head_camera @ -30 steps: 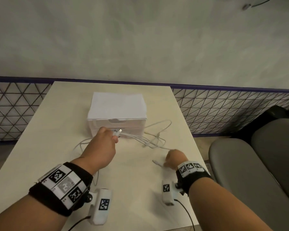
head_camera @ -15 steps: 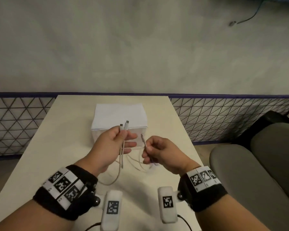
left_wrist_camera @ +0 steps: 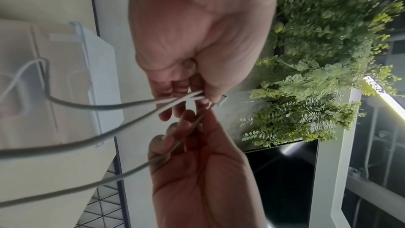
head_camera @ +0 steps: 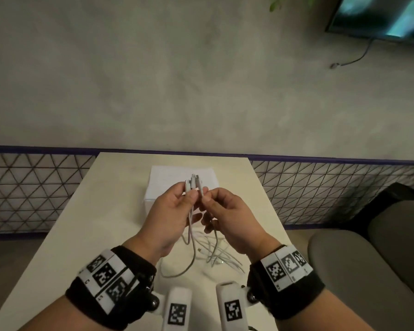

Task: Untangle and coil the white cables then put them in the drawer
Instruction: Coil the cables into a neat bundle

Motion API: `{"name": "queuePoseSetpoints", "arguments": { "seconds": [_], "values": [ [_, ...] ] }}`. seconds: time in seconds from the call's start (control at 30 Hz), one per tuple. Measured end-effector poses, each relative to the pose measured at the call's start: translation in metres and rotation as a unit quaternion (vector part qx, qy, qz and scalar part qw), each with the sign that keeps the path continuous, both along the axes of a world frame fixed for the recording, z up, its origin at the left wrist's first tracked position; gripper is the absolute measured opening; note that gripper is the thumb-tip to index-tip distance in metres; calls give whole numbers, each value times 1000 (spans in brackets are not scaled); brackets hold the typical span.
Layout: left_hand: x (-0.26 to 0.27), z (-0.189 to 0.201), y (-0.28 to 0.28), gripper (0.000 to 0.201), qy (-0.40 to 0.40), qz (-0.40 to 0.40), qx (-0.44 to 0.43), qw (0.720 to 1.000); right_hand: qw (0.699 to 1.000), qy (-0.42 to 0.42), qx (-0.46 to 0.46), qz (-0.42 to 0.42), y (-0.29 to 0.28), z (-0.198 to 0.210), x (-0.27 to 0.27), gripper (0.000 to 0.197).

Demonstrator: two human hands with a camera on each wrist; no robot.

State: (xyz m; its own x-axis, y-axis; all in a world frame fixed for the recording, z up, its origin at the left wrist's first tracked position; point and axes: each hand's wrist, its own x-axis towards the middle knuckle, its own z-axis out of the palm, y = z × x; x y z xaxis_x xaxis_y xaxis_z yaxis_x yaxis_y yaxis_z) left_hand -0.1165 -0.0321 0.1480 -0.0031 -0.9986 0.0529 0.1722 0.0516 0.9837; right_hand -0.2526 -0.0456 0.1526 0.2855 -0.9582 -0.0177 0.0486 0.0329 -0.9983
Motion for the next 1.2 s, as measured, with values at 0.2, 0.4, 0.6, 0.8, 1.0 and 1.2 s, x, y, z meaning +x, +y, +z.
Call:
{"name": "queuePoseSetpoints", "arguments": {
  "seconds": [0.2, 0.4, 0.6, 0.8, 1.0, 1.2],
  "values": [
    [-3, -1, 4, 24, 75, -15, 31, 997, 998, 59, -8, -9, -1, 3, 8, 18],
    [7, 6, 4, 24, 12, 41, 1, 999, 976, 160, -141, -47, 0, 26, 4, 37],
    [9, 11, 10, 26, -52, 22, -23, 998, 960, 174, -219, -3, -4, 34, 17, 36],
    [16, 20, 14, 27, -1, -30, 3, 1000, 952, 181, -245, 17, -10, 40, 12, 28],
    [19, 25, 15, 28, 37, -84, 30, 995, 954, 165, -247, 44, -10, 41, 6, 27],
    [13, 28, 12, 32, 74, -35, -7, 997, 984, 48, -119, 123, -4, 19, 18, 67]
  ]
}}
